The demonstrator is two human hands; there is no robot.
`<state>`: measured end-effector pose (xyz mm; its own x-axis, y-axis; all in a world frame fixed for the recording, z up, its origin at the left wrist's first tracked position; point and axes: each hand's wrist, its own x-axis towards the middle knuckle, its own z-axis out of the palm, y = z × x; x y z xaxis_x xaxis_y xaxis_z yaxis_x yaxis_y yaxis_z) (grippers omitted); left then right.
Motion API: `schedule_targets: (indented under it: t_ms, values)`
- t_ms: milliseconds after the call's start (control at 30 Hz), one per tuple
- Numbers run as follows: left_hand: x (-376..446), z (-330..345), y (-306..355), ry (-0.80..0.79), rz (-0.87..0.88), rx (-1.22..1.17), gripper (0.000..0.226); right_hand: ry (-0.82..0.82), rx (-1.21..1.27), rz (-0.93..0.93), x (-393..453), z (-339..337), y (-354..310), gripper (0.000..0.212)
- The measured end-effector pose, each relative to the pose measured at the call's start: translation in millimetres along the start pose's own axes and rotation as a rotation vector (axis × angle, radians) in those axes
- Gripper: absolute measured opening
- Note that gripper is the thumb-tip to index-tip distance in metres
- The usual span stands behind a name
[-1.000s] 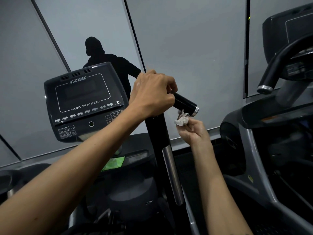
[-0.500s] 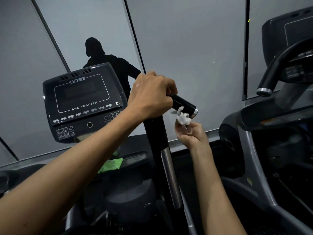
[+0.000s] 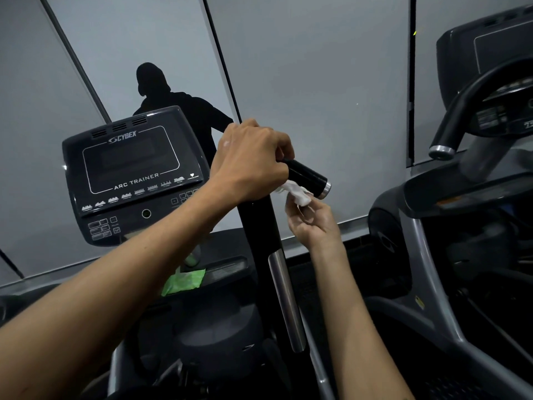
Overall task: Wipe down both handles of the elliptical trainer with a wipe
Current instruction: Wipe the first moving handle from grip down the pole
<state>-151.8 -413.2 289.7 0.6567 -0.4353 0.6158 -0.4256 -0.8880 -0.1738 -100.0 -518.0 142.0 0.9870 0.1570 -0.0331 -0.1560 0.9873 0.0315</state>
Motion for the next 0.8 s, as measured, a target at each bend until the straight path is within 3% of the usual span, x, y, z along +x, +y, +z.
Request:
schedule_targets:
  t_ms: [133, 233, 300, 433, 600, 800]
  values:
    - [-1, -2, 1, 0.001, 0.008, 0.003, 0.029, 0.063, 0.066, -0.022, 8, -7, -11, 0.031]
    - [0, 0, 1, 0.002, 0.010, -0.002, 0.029, 0.032, -0.236, -0.120, 4, -24, -11, 0.017]
    - [0, 0, 1, 0.006, 0.015, 0.008, 0.027, 0.056, -0.377, -0.290, 3, -27, -11, 0.015]
    - [0, 1, 2, 0.005, 0.044, 0.039, 0.026, 0.261, -0.422, -0.664, 10, -14, -22, 0.033]
    - [0, 2, 2, 0.016, 0.050, 0.046, 0.025, 0.209, -0.534, -0.750, -6, -12, -11, 0.035]
    - [-1, 2, 0, 0.028, 0.045, 0.032, 0.023, 0.293, -0.528, -0.787, 4, -13, -5, 0.035]
